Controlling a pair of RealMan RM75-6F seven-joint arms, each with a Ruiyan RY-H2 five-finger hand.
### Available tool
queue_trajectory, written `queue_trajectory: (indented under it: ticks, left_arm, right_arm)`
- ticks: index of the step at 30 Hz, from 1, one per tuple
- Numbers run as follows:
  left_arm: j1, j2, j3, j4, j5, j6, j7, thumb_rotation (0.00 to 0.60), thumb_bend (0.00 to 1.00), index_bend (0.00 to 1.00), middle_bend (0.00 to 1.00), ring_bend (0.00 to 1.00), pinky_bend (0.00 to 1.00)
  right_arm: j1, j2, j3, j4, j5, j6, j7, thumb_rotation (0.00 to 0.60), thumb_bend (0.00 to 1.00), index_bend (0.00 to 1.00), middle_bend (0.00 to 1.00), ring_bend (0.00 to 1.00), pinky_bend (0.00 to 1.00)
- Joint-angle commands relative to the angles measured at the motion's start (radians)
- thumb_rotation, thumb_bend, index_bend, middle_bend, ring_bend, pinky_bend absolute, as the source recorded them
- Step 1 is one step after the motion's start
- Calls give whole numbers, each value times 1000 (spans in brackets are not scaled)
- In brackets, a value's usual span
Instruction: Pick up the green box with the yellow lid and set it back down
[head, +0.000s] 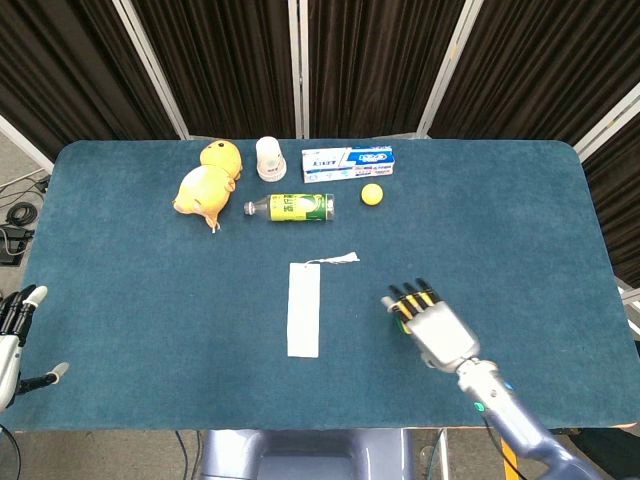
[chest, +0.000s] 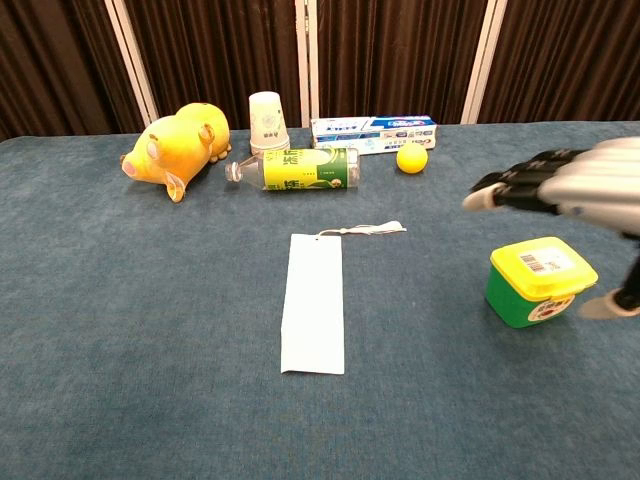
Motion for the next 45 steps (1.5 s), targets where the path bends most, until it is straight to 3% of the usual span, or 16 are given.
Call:
queue_trajectory:
  ticks: [1,8,14,17,21,26,31,36,42,45]
  left_arm:
    - [-5,-5,-6,5,-15,-8,8,600,0,0,0,0,0]
    - [-18,-16,-6,11,-38,-38,17,600,0,0,0,0,0]
    - [-23,-20,-3,15,-46,-49,22,600,0,0,0,0,0]
    - [-24,-19,-5,15,-48,-48,20,600,0,0,0,0,0]
    - [-23,-16,-5,13,-50,-46,15,600,0,0,0,0,0]
    - [-23,-13,-3,11,-48,-46,9,600,0,0,0,0,0]
    - [-23,-11,-1,10,-46,-44,6,600,0,0,0,0,0]
    - [-25,-11,1,8,-45,-46,7,600,0,0,0,0,0]
    - [-25,-10,4,6,-41,-45,6,600,0,0,0,0,0]
    - [-26,-8,7,3,-36,-47,1,600,0,0,0,0,0]
  right_arm:
    - [70,-91,-7,51,109,-43,-132,600,68,0,0,0,0]
    - [148,-202,-48,144,238,-5,-324,600,85,0,0,0,30]
    - [207,-296,-82,262,295,51,-455,600,113,0,12,0,178]
    - [221,-317,-100,299,308,69,-475,600,126,0,90,13,292]
    - [238,-324,-136,341,265,86,-500,600,175,75,212,136,413]
    - [245,-336,-173,374,222,119,-531,600,399,292,456,381,647]
    - [244,-326,-189,379,139,154,-497,600,532,370,527,468,697]
    - [239,-282,-181,342,85,169,-396,600,549,372,536,478,698]
    - [237,-214,-152,293,-13,170,-145,600,552,376,535,477,697]
    - [244,-168,-138,270,-73,142,63,600,552,378,527,477,693]
